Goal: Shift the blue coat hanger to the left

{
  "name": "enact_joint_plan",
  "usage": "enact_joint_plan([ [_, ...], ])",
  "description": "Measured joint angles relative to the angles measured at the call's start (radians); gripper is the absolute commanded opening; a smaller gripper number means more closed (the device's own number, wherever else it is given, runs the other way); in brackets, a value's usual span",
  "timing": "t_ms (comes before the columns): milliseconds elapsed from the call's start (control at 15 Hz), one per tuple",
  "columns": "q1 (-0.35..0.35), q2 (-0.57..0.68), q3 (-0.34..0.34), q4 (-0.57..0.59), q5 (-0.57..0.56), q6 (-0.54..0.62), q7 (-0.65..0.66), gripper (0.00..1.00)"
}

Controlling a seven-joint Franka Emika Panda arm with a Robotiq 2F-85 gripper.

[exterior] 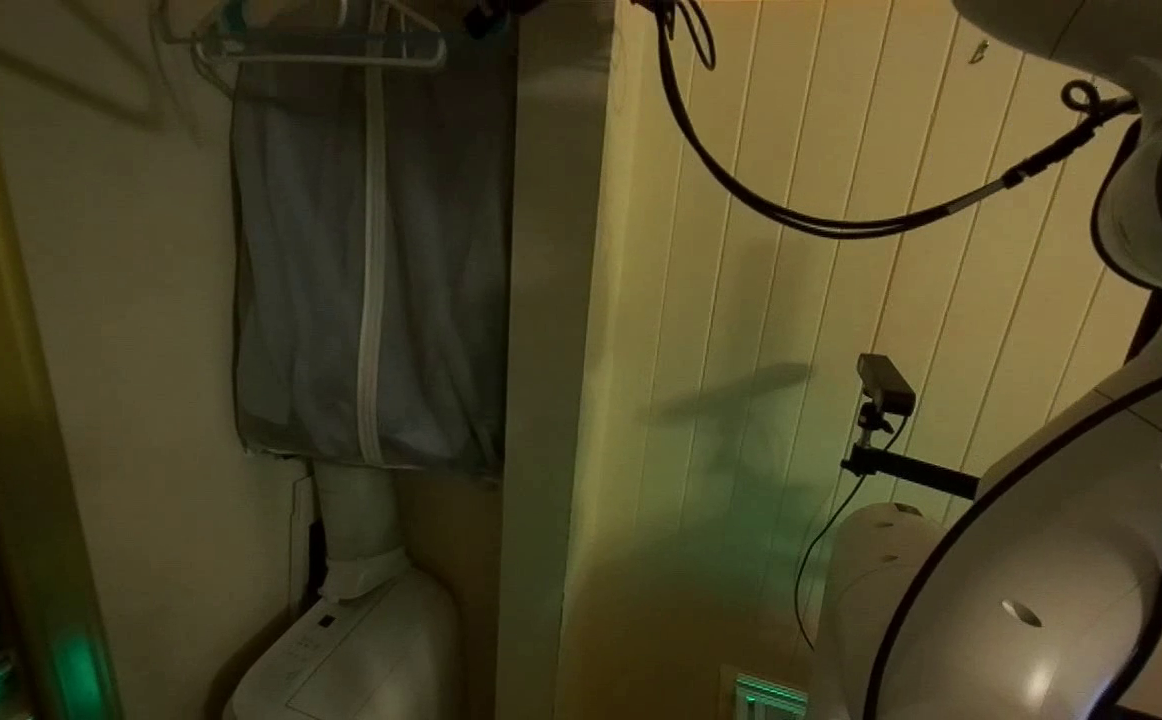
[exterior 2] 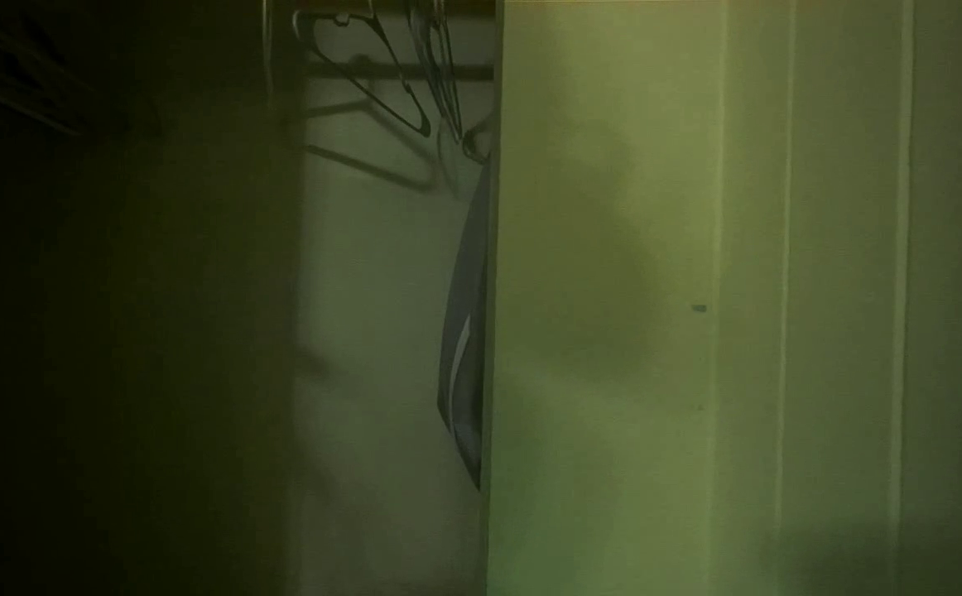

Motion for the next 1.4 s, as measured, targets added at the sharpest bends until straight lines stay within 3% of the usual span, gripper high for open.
enact_joint_plan([
  [933,0.005,-0.355,-0.003,-0.156,0.011,-0.540,-0.001,0.02],
  [1067,0.017,-0.384,-0.003,-0.164,0.014,-0.593,-0.001,0.02],
  [1133,0.028,-0.394,-0.004,-0.165,0.018,-0.613,-0.001,0.07],
  [1400,0.059,-0.412,-0.004,-0.165,0.018,-0.623,0.000,0.07],
])
